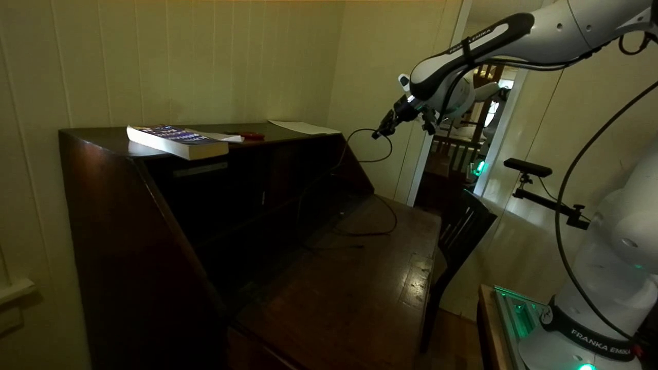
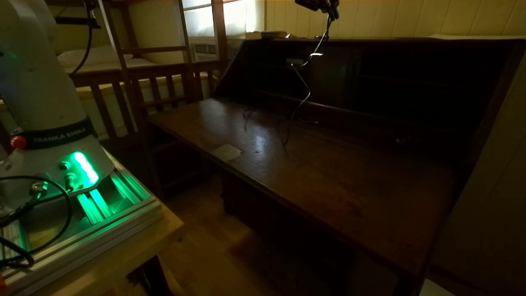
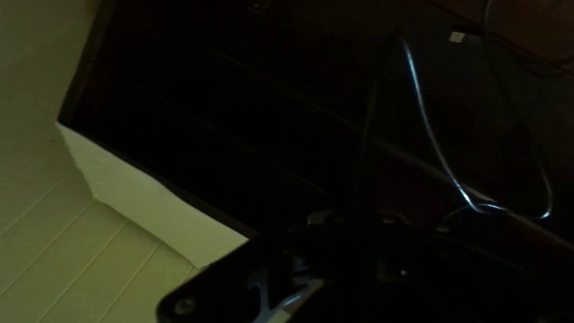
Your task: Move the black cable to the right.
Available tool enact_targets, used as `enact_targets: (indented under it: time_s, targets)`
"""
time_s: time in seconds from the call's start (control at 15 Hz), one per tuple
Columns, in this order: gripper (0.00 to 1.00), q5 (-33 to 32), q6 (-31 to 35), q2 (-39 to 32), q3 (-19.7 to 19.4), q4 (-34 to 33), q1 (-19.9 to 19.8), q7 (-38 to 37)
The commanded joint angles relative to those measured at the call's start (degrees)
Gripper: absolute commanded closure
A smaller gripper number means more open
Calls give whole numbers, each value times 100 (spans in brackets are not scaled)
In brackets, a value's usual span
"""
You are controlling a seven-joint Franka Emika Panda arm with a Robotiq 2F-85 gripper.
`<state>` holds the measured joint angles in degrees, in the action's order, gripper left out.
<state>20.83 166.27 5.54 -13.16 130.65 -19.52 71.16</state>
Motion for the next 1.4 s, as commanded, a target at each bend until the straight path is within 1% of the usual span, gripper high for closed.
enact_targets:
  time_s: [0.0,0.13,0.27,0.33,0.4,0.47,0.53,0.6,0.73,0.8,0.93,1.0,1.07,1.13,1.33]
  targets:
    - [99,-239,1605,-64,167,443,-40,-21]
    - [99,-191,2569,-269,230,566,-32,85]
    - [99,-54,3509,-607,305,547,-64,93]
    - [99,267,3974,-872,334,514,-113,280]
    - [99,716,4424,-1084,302,521,-20,509]
    - [95,194,3717,-673,251,587,-15,106]
    - [95,386,4042,-859,253,587,-15,199]
    - [95,462,4218,-1003,253,583,-16,222]
    - [95,499,4329,-1130,253,565,-15,222]
    - [99,501,4330,-1131,253,560,-15,222]
    - [99,24,4119,-1047,432,624,-22,-256]
    - [99,-489,3940,-985,220,651,306,-875]
    - [99,-877,3893,-971,693,647,-49,-1325]
    - [99,-1190,3871,-985,807,627,-36,-1823]
    - [99,-2116,3964,-1096,1531,560,-286,-3209]
